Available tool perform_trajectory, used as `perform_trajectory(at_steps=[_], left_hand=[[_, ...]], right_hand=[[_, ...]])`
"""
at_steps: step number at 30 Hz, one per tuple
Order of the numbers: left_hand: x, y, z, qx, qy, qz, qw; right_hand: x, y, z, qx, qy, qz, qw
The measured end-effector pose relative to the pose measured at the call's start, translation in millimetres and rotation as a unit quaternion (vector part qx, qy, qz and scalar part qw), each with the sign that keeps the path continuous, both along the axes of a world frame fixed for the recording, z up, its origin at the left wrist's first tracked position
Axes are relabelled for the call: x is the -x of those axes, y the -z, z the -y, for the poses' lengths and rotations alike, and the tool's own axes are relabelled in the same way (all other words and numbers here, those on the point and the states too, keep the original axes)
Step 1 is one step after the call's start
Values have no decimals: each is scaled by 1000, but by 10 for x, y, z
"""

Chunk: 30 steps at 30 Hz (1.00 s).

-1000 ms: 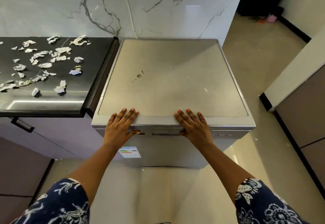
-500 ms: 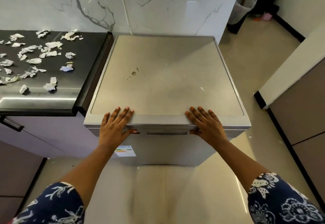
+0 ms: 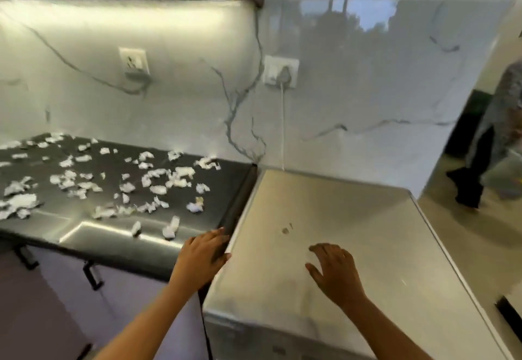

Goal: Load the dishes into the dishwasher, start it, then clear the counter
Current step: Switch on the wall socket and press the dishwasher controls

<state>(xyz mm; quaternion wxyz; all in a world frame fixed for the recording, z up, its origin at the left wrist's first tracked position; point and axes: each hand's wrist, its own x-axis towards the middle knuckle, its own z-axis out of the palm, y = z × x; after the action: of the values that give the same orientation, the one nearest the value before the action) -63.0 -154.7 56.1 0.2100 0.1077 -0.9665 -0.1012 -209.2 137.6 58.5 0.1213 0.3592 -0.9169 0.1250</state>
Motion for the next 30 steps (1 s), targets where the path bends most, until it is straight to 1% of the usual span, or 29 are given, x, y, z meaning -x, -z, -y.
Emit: perform_trajectory(at_steps=[2,6,9,13,18,22,26,30], left_hand=[[203,-252,434,-5,-27,-27,999],[798,-751,1283,-15,-50,-76,996],[1355,-1120,1905,13,-45,-106,993],[2173,-1561,2528,36,-37,-68,996],[3031,-1933,3030,65,-45,-31,996],[3612,-2189,3295,88,-38,-27,995],[4084,-2270,3515,99,-38,-52,993],[4325,-2099,3684,111,-24,-101,988]], right_hand=[[202,-200,474,34,-8,4,999],[647,-644,1437,64,3,0,998],[1038,-929,2136,89,22,4,996],[1650,-1448,2872,91,51,13,994],[2334,-1993,3389,91,79,17,993],[2807,-2203,3653,97,107,-12,989],[3179,-2242,3884,134,141,-82,977],[3258,-2165,4063,190,158,-156,956]])
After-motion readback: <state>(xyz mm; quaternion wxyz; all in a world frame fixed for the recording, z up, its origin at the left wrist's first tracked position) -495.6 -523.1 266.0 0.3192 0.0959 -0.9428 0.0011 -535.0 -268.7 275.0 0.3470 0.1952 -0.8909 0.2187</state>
